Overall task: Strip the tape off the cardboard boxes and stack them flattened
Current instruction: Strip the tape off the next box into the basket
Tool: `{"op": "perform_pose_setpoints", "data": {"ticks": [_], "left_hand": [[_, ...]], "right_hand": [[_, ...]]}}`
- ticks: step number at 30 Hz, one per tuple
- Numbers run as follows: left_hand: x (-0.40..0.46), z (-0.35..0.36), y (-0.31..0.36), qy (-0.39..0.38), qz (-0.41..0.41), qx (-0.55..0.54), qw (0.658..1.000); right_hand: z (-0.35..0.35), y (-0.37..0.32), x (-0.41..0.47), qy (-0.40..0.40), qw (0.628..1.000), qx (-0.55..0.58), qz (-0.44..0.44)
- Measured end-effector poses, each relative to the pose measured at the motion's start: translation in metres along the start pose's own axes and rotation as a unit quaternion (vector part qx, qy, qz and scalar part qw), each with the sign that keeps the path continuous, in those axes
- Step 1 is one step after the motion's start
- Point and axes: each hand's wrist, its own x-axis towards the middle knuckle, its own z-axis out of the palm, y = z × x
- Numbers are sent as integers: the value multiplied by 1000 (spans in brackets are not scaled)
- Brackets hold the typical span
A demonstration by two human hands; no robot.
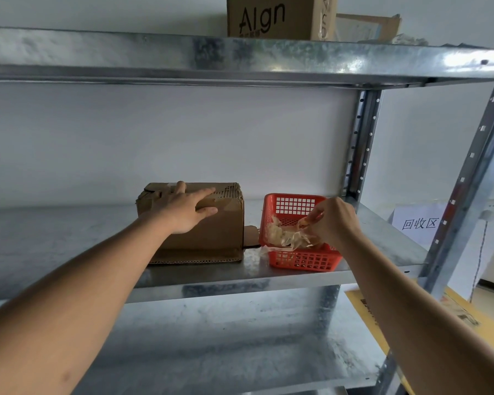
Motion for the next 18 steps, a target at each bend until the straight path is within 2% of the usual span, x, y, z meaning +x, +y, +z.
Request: {"op": "perform_pose_setpoints", "data": {"ticks": [5, 10, 14, 18], "left_hand": [[0, 1, 1, 2, -1, -8, 1000], [1, 1, 0, 6, -2, -1, 1000], [0, 1, -1, 4, -1, 1, 1000], [-1, 0, 0, 4, 1, 6, 1000]], "right_hand": [[1, 8, 3, -12, 999, -15, 37], [5, 5, 1, 26, 1000, -18, 0], [1, -12, -3, 63, 991, 89, -83], [-2, -26, -1, 75, 968, 219, -99]]}}
